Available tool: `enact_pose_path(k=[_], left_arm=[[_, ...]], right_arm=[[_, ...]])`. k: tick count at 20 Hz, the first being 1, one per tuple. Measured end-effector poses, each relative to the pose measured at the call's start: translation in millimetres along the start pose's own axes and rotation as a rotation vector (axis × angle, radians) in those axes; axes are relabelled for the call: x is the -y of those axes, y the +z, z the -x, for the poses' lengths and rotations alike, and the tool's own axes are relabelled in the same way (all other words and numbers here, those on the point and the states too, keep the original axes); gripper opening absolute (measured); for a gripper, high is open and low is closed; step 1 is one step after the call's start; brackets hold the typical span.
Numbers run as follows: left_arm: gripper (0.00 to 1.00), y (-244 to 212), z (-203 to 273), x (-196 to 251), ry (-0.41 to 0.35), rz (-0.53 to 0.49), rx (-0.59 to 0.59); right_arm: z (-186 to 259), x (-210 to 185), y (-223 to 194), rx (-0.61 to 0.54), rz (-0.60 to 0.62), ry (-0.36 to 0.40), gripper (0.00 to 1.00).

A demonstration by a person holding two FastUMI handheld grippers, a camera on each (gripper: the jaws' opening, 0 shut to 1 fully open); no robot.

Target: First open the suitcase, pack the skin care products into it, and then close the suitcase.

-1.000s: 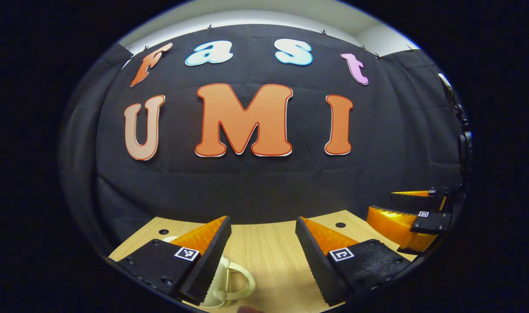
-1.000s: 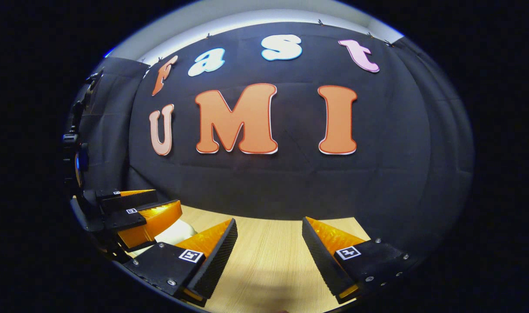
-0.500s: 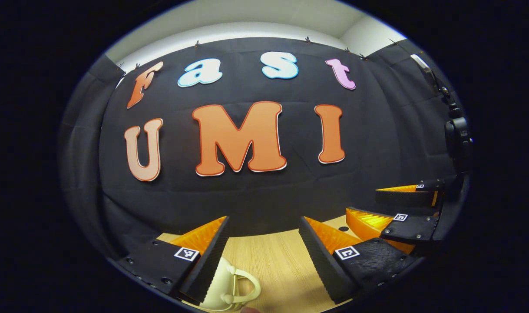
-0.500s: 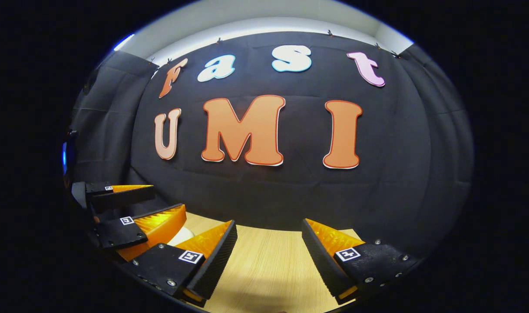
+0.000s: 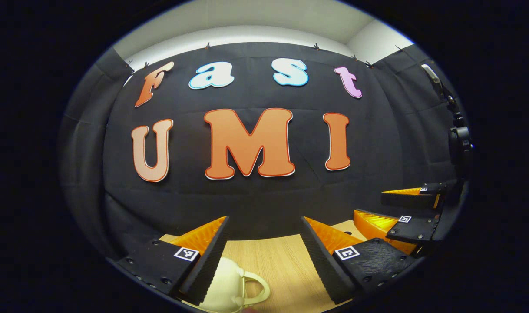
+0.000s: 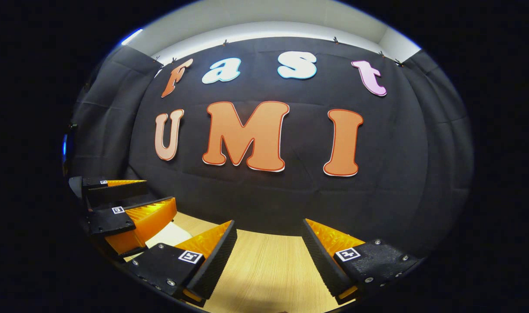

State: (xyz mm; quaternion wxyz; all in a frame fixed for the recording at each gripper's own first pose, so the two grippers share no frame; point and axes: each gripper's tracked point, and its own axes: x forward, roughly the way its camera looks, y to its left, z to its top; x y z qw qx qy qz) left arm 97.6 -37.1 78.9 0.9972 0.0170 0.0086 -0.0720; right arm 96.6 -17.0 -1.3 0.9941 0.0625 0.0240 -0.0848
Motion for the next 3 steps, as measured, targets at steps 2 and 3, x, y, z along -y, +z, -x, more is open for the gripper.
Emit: enact_pose_path(k=[2, 3], left_arm=[[0.98, -0.2, 0.7, -7.0, 0.007, 0.001, 0.003], [0.98, -1.2, 0.7, -11.5, 0.012, -0.001, 0.003]], right_arm=[[-0.4, -4.6, 0.4, -0.002, 0.003, 0.003, 0.95], [-0.1, -6.9, 1.2, -0.002, 0.001, 0.005, 0.96]])
